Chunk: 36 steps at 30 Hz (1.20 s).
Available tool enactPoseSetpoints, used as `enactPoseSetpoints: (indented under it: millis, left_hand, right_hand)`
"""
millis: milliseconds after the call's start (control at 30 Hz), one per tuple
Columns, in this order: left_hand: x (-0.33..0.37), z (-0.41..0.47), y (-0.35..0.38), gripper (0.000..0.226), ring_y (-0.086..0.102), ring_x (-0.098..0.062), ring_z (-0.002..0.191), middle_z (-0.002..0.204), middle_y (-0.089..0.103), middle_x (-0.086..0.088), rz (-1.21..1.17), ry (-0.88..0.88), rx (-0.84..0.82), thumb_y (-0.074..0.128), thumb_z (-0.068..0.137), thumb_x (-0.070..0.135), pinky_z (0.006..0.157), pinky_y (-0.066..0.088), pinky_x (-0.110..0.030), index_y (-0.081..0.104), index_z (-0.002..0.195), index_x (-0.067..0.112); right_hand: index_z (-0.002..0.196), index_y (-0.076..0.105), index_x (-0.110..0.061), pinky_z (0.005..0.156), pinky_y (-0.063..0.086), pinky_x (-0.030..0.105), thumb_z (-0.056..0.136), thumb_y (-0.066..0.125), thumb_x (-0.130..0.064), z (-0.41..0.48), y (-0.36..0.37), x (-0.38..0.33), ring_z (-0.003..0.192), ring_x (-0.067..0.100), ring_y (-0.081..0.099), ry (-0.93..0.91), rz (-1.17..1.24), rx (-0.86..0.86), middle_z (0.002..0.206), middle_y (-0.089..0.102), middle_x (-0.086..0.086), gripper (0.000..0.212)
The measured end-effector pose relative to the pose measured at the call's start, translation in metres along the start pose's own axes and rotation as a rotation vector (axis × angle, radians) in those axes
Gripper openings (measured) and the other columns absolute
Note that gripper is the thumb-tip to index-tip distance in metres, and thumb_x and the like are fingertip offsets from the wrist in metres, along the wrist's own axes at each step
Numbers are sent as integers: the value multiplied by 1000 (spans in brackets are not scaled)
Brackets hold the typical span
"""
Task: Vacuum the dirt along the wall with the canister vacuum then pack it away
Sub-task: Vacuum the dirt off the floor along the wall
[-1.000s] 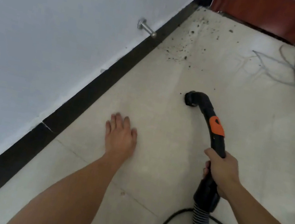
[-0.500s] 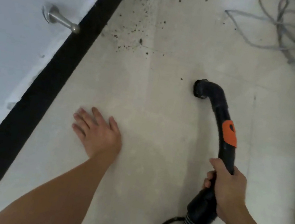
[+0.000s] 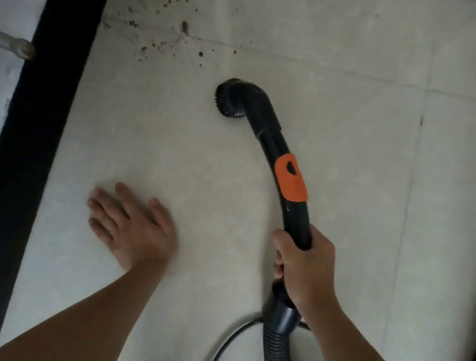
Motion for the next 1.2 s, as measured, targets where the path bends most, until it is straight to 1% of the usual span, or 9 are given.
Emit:
enactPoseSetpoints:
  millis: [233, 333, 433, 600, 733, 833, 933, 1067, 1200]
  left_hand:
    - [-1, -1, 2, 75, 8, -44, 146, 155, 12, -32, -13, -4, -13, 23, 91, 46, 118, 7, -56, 22, 150, -1]
    - [-2, -1, 3, 74, 7, -44, 146, 155, 11, -31, -18, -15, -47, 23, 91, 45, 118, 6, -56, 21, 150, -1]
    - [0, -2, 1, 75, 7, -44, 146, 155, 11, -31, -53, -36, -95, 21, 91, 46, 117, 6, -57, 21, 150, -1]
    - [4, -5, -4, 75, 7, -46, 145, 154, 14, -34, -105, 0, -105, 21, 90, 44, 116, 6, -59, 25, 148, -3]
    - [5, -5, -6, 75, 8, -48, 144, 153, 16, -35, -99, 14, -121, 22, 89, 42, 115, 5, -59, 27, 147, -4]
    - [7, -3, -6, 73, 16, -51, 141, 149, 22, -38, -64, 154, -136, 22, 89, 39, 114, 9, -60, 33, 144, -8]
    - [23, 32, -9, 67, 20, -43, 143, 151, 28, -31, 9, 419, -115, 26, 92, 40, 116, 11, -54, 38, 144, -1]
    - [45, 111, -19, 61, 9, -36, 147, 157, 16, -25, -53, 347, -27, 37, 98, 38, 119, 6, -51, 29, 150, 6]
    - [53, 127, -10, 63, 10, -38, 146, 156, 16, -26, -55, 338, 28, 34, 96, 40, 118, 4, -52, 28, 150, 8]
  right_hand:
    - [75, 54, -10, 53, 47, 34, 85, 66, -11, -8, -117, 12, 45, 23, 48, 64, 197, 491, 53, 51, 8, 15]
    - [78, 55, -11, 53, 49, 33, 83, 66, -15, -12, -142, 15, 43, 23, 49, 81, 273, 612, 55, 52, 7, 13]
    - [79, 54, -10, 51, 48, 33, 85, 65, -13, 2, -138, 5, 42, 22, 48, 60, 264, 547, 56, 51, 8, 13]
    - [78, 55, -3, 50, 45, 36, 86, 66, -9, 28, -69, -27, 44, 24, 47, -96, 25, 204, 52, 51, 13, 15]
    - [73, 56, -6, 49, 43, 35, 84, 66, -6, 12, -4, -18, 44, 23, 48, -162, -144, -42, 51, 53, 11, 15]
    - [73, 54, -5, 47, 42, 33, 83, 65, -1, -9, 9, 6, 43, 21, 48, -166, -207, -129, 52, 53, 11, 15]
    - [72, 53, -4, 47, 42, 34, 84, 65, 0, -13, -9, 8, 42, 22, 48, -183, -247, -85, 52, 52, 11, 17]
    - [70, 55, -2, 48, 43, 36, 87, 67, -2, 9, -37, -20, 42, 24, 46, -213, -205, 101, 49, 52, 14, 21]
    - [80, 56, -2, 45, 42, 31, 87, 67, -6, 41, -48, -58, 38, 21, 43, -157, -73, 259, 53, 49, 13, 14]
Point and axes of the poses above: each hand's wrist, its own z-axis towards the middle knuckle, its own y-axis out of the palm, x = y × z, the point moved 6 cm from there along z, towards the middle knuckle
